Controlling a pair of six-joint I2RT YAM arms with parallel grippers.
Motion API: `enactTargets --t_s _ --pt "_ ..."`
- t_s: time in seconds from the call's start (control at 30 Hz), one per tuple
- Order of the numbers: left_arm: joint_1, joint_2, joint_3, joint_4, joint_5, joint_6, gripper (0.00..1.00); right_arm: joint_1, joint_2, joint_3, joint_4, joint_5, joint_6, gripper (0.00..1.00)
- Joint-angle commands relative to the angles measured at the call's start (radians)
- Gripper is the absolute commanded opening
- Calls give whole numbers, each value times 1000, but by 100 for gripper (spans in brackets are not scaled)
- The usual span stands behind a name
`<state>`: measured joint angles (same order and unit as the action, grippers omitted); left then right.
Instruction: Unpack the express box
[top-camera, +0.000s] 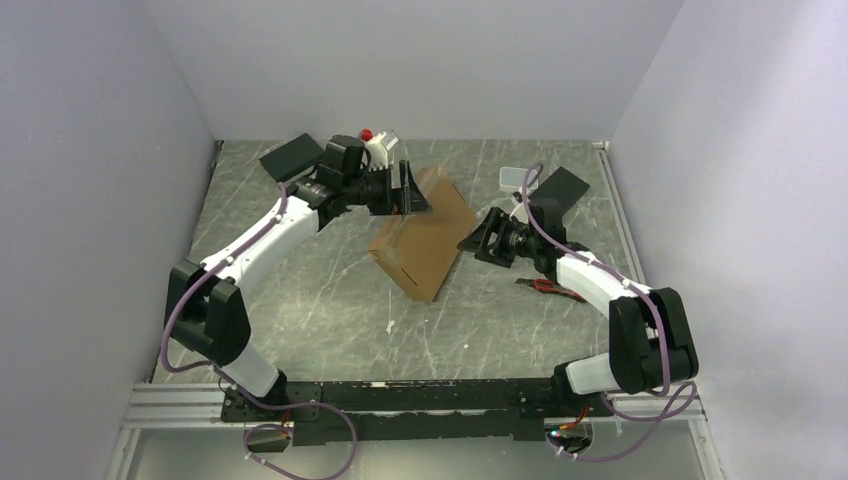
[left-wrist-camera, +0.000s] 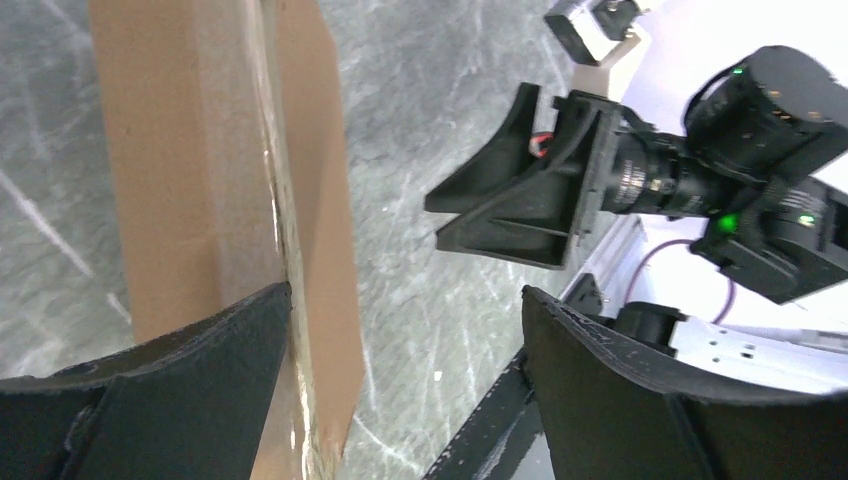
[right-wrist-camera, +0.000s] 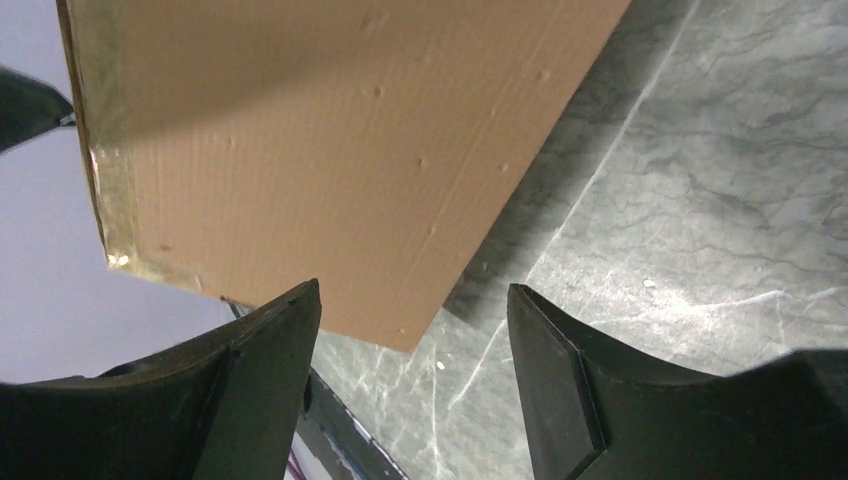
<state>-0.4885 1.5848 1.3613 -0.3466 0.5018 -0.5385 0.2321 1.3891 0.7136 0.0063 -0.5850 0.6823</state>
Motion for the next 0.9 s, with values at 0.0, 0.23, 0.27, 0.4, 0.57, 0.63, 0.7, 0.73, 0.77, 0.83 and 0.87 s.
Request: enactTargets --t_s 0.0,0.23,0.27,0.4,0.57,0.63,0.7,0.73,0.77,0.83,0.87 --pt "-6 35 -13 150 144 -91 88 -63 3 -78 207 -12 157 71" --pt "-123 132 63 179 170 -107 88 -195 -123 -181 275 6 212 81" --pt "-130 141 72 184 175 -109 88 -212 -148 -180 243 9 199 82" --pt "-136 143 129 115 149 -41 89 -208 -190 -144 187 12 82 94" --pt "-64 69 195 -102 3 101 93 -75 -11 56 -13 -34 -112 97" --pt "-6 30 148 -142 -22 109 93 -42 46 87 -14 -45 -90 98" --pt "52 -16 78 -138 -48 108 93 -7 98 116 33 -32 -42 96" --pt "84 -36 39 -124 -50 103 93 18 134 146 27 -14 -27 94" --pt "114 -51 6 -115 -54 97 93 44 173 189 6 18 -22 93" --pt "187 -56 -35 -106 -38 95 93 95 249 271 -76 113 -7 91" --pt "221 -44 -42 -104 -21 106 93 114 282 305 -101 153 -1 90"
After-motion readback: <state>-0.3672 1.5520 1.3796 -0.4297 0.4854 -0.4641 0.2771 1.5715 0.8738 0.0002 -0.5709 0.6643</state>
